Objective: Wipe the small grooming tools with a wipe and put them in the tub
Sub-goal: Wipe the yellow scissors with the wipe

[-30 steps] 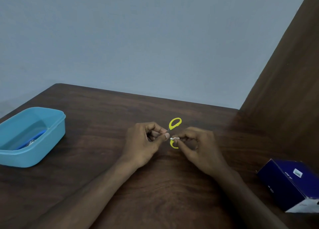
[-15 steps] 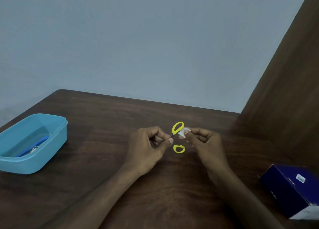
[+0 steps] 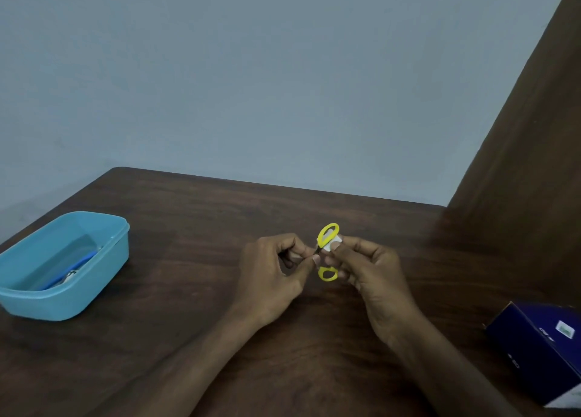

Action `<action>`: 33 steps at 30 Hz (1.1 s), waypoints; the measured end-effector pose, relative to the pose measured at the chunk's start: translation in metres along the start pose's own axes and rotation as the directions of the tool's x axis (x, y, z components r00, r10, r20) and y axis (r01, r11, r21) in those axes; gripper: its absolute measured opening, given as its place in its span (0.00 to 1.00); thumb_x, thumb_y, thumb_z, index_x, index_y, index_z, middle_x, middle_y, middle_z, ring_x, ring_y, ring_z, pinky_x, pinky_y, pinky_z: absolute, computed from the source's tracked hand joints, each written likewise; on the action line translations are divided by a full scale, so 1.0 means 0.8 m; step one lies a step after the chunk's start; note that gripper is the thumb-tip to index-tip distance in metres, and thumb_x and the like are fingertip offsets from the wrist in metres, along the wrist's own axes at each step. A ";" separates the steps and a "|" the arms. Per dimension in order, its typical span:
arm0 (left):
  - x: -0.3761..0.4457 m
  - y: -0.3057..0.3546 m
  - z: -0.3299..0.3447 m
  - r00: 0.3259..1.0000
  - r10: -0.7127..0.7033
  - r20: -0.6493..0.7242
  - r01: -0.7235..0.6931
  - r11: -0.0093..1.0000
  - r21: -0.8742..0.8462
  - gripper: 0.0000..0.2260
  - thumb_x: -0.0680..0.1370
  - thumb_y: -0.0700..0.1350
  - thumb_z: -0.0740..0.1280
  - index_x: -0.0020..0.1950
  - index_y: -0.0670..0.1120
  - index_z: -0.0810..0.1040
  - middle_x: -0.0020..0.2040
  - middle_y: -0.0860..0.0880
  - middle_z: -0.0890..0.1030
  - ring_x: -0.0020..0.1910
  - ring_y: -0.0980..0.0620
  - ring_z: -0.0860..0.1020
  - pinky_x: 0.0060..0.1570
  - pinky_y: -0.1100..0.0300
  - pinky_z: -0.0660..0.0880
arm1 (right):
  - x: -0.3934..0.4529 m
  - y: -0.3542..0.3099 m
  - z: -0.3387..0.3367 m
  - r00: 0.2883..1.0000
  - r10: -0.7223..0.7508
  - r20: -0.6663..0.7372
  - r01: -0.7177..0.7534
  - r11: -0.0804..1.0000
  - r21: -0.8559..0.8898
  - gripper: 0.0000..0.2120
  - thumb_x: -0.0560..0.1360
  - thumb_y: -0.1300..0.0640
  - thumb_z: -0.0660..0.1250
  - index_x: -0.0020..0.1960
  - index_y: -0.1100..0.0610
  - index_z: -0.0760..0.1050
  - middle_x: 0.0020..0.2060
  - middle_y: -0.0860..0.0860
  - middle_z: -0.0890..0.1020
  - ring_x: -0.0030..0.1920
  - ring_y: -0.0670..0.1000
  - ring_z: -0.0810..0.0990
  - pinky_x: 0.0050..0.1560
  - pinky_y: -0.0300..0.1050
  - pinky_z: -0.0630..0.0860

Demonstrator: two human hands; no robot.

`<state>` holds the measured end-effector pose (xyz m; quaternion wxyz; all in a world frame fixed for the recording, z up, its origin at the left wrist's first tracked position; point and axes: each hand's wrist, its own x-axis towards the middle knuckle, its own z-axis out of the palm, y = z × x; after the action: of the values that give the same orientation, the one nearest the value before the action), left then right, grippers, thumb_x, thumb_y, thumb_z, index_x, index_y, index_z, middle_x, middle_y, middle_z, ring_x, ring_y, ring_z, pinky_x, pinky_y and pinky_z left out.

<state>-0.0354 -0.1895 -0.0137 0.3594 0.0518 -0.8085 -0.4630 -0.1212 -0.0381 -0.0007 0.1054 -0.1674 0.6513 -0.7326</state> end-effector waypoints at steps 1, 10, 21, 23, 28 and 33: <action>0.000 0.001 0.000 1.000 -0.002 0.000 0.002 1.000 0.004 0.08 0.75 0.41 0.80 0.38 0.51 0.86 0.30 0.62 0.81 0.32 0.62 0.79 0.34 0.73 0.68 | 0.002 -0.004 -0.002 0.997 -0.041 -0.067 0.042 0.999 0.011 0.06 0.78 0.62 0.74 0.54 0.59 0.87 0.42 0.53 0.90 0.41 0.44 0.86 0.43 0.40 0.78; 0.001 -0.005 0.002 0.999 0.031 0.027 -0.032 0.997 0.069 0.07 0.75 0.46 0.79 0.39 0.52 0.85 0.33 0.57 0.82 0.34 0.57 0.79 0.34 0.69 0.69 | 0.003 -0.015 -0.030 0.613 -0.756 0.230 0.637 0.299 -0.710 0.09 0.78 0.56 0.76 0.56 0.44 0.87 0.54 0.39 0.86 0.55 0.50 0.82 0.54 0.52 0.77; 0.001 -0.006 0.001 0.997 0.048 0.058 -0.053 0.995 0.087 0.11 0.75 0.47 0.79 0.36 0.58 0.82 0.33 0.62 0.82 0.36 0.58 0.80 0.37 0.69 0.69 | 0.012 -0.004 -0.034 0.582 -0.754 0.306 0.627 0.176 -0.758 0.11 0.76 0.53 0.74 0.57 0.43 0.86 0.59 0.43 0.83 0.58 0.55 0.79 0.54 0.59 0.74; 0.002 -0.007 0.001 0.996 0.057 0.069 -0.064 0.993 0.098 0.09 0.75 0.46 0.79 0.37 0.55 0.83 0.32 0.62 0.80 0.35 0.58 0.79 0.38 0.67 0.71 | 0.006 -0.002 -0.029 0.574 -0.724 0.381 0.648 0.118 -0.753 0.11 0.76 0.53 0.74 0.57 0.43 0.86 0.60 0.42 0.82 0.59 0.53 0.77 0.54 0.55 0.73; 0.002 -0.008 0.002 0.998 0.013 0.056 -0.019 0.994 0.107 0.06 0.75 0.49 0.79 0.39 0.55 0.85 0.35 0.60 0.84 0.39 0.58 0.81 0.37 0.60 0.76 | 0.014 -0.004 -0.035 0.574 -0.768 0.283 0.595 0.153 -0.789 0.08 0.78 0.51 0.73 0.56 0.44 0.87 0.57 0.42 0.83 0.57 0.54 0.78 0.53 0.56 0.74; 0.003 -0.004 0.003 1.000 0.004 0.025 -0.005 0.999 0.039 0.13 0.75 0.45 0.80 0.35 0.58 0.81 0.38 0.61 0.86 0.37 0.61 0.81 0.37 0.71 0.71 | 0.023 0.009 -0.037 0.737 -0.674 0.049 0.502 0.498 -0.707 0.05 0.77 0.50 0.74 0.51 0.47 0.88 0.51 0.41 0.86 0.54 0.48 0.82 0.57 0.54 0.79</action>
<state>-0.0395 -0.1904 -0.0158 0.3491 0.0511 -0.8220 -0.4470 -0.1501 -0.0189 -0.0088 -0.2985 -0.3191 0.7811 -0.4461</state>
